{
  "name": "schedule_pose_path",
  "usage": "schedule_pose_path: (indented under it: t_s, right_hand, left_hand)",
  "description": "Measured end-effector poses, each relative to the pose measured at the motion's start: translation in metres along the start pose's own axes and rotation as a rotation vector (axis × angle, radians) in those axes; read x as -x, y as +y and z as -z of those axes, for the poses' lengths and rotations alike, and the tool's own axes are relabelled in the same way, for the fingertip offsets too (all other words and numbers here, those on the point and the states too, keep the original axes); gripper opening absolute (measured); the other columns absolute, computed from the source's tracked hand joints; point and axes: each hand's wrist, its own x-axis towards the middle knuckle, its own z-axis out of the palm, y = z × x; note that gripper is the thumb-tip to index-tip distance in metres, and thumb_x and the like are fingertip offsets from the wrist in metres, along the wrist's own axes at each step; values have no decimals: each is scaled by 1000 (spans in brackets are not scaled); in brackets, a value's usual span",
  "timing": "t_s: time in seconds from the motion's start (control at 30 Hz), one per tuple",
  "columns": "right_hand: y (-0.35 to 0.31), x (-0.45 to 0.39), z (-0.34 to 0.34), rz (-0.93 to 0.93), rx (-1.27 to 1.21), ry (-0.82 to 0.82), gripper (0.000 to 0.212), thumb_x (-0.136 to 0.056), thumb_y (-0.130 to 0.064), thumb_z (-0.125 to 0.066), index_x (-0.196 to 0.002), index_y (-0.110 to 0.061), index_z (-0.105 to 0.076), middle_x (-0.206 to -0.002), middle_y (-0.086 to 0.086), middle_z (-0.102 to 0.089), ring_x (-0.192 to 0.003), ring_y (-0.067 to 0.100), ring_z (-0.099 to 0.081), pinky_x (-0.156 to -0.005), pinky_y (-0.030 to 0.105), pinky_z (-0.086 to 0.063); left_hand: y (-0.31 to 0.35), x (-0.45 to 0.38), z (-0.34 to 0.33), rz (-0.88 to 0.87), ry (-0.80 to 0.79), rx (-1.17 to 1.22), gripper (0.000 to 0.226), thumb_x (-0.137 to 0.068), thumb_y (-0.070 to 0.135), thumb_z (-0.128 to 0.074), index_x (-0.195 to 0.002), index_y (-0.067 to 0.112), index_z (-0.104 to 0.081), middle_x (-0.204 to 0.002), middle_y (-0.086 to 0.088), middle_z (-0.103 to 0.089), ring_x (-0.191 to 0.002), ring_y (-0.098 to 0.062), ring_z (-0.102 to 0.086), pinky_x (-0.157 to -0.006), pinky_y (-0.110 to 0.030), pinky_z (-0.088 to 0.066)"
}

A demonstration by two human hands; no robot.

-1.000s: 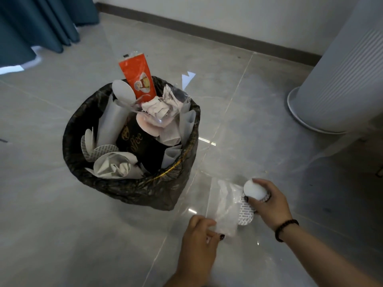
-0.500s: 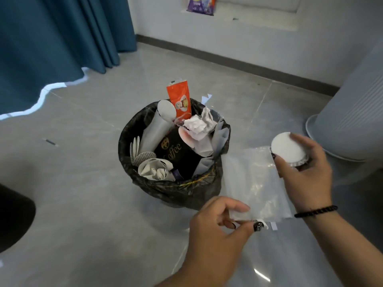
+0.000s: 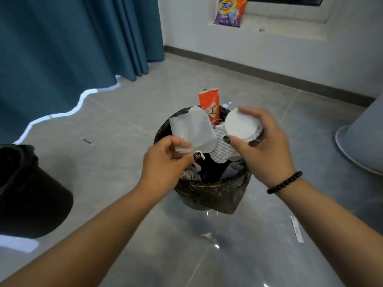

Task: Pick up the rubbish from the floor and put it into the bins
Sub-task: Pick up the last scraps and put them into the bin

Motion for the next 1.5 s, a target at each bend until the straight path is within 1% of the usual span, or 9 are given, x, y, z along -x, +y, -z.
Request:
schedule_pose_path:
  t_s: [0.27, 0.37, 0.5, 0.7, 0.77, 0.87, 1.07, 1.33, 1.5]
  right_hand:
    - [15, 5, -18, -73, 298, -428, 55, -78, -26, -73, -130, -24, -52, -131, -3, -50, -123, 12, -44, -105, 22, -34]
    - [17, 13, -13, -40, 264, -414, 58, -73, -25, -78, -127, -26, -55, -132, -1, -48, -126, 11, -42, -110, 25, -32]
    - [24, 21, -5, -26, 178, -460, 51, -78, -31, -72, -126, -34, -56, -140, -6, -44, -133, 9, -36, -113, 34, -30]
    - [33, 41, -12, 46, 223, -685, 72, -89, -51, -49, -150, -29, -16, -153, -10, -28, -140, 5, -27, -115, 30, -28]
    - [35, 45, -11, 52, 149, -625, 70, -91, -43, -50, -150, -27, -15, -154, -11, -25, -141, 2, -22, -116, 28, -25]
    - [38, 49, -5, 79, 143, -421, 50, -89, -27, -50, -138, -25, -41, -141, -10, -44, -132, 1, -35, -111, 20, -29]
    - [60, 60, 6, 152, 190, -134, 22, -87, -11, -53, -102, -15, -69, -111, -5, -60, -109, 6, -51, -98, 11, -37]
    - [126, 94, 35, -435, 172, 80, 15, -86, -4, -63, -91, -18, -68, -100, -1, -63, -86, 7, -59, -68, 11, -47]
    - [193, 109, 62, -904, 127, 174, 19, -82, 0, -63, -95, -13, -68, -103, 11, -68, -88, 25, -63, -84, 37, -52]
  left_hand:
    - [-12, 0, -4, -53, -103, -434, 21, -84, 16, -71, -97, 31, -63, -101, 12, -63, -84, -2, -62, -68, -1, -43]
    - [-14, 10, -6, -134, -107, -509, 19, -88, 20, -66, -106, 27, -67, -107, 12, -61, -92, -3, -57, -81, -9, -46]
    - [-23, 23, -9, -328, -16, -732, 27, -91, 22, -60, -117, 22, -67, -106, -1, -69, -101, -20, -59, -90, -39, -52]
    - [-40, 33, -14, -479, 55, -1021, 32, -86, 31, -48, -103, 24, -74, -79, 1, -69, -85, -25, -57, -74, -34, -36]
    - [-40, 33, -14, -498, 114, -1023, 31, -85, 32, -49, -102, 25, -74, -79, 2, -60, -88, -24, -50, -74, -33, -26]
    - [-38, 34, -14, -504, 164, -972, 27, -84, 29, -54, -102, 25, -74, -83, 1, -47, -90, -19, -37, -75, -27, -13]
    - [-42, 42, -16, -547, 23, -851, 28, -87, 28, -50, -106, 22, -70, -92, 4, -56, -95, -16, -45, -82, -28, -21]
    - [-56, 44, -37, -692, 9, -789, 23, -84, 28, -55, -102, 22, -69, -92, 4, -62, -90, -16, -52, -82, -31, -29]
    - [-79, 40, -50, -743, 57, -850, 24, -82, 10, -60, -104, 17, -68, -91, 1, -64, -89, -21, -56, -84, -35, -31]
